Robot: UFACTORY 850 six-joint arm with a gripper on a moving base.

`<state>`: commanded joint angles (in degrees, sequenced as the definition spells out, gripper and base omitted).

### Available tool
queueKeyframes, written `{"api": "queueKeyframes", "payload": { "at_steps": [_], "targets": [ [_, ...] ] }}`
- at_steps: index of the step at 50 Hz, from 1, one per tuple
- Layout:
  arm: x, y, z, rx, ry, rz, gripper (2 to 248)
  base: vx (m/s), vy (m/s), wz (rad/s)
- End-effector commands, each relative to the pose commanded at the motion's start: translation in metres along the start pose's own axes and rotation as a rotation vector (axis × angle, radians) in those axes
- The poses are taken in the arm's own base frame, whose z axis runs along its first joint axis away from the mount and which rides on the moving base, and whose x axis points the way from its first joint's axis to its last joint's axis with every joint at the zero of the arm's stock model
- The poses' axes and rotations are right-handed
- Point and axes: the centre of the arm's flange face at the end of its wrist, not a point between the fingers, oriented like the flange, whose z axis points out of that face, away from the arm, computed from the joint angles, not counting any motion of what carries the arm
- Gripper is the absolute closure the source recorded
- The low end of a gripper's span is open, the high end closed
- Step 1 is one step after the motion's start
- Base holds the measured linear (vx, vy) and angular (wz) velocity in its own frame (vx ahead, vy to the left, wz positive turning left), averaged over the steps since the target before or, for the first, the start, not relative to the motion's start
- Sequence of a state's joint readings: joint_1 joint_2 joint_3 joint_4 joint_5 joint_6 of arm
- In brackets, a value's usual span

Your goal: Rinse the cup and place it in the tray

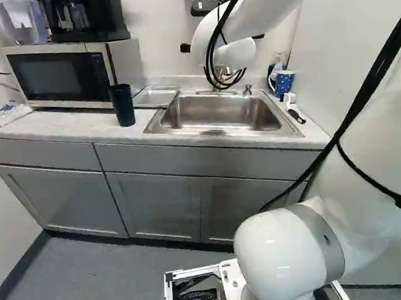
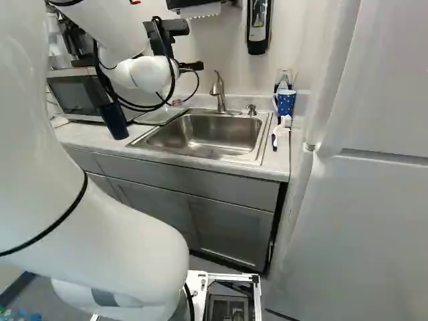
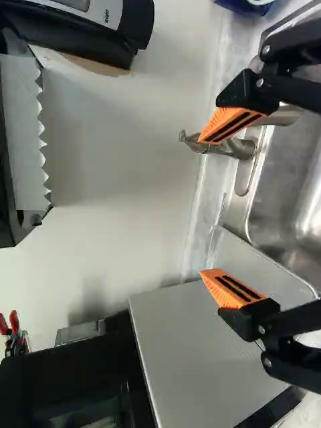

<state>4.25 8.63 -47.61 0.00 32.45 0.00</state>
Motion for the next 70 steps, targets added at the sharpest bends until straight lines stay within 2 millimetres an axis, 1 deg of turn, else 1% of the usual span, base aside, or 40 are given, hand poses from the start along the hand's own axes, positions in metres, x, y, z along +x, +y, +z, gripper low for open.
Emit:
{"api": "queueKeyframes", "payload": {
  "at_steps": [7, 22, 38, 58, 70],
  "targets": [
    [0.001, 0.001, 0.008, -0.001, -0.002, 0.000, 3, 0.000, 0.000, 0.000],
    [0.003, 0.003, 0.037, -0.006, -0.004, 0.000, 3, 0.000, 0.000, 0.000],
    [0.018, 0.005, 0.070, -0.010, 0.021, 0.000, 3, 0.000, 0.000, 0.000],
    [0.012, 0.014, 0.109, -0.026, -0.039, 0.006, 3, 0.000, 0.000, 0.000],
    [0.006, 0.020, 0.129, -0.040, -0.099, 0.015, 3, 0.000, 0.000, 0.000]
  ]
}}
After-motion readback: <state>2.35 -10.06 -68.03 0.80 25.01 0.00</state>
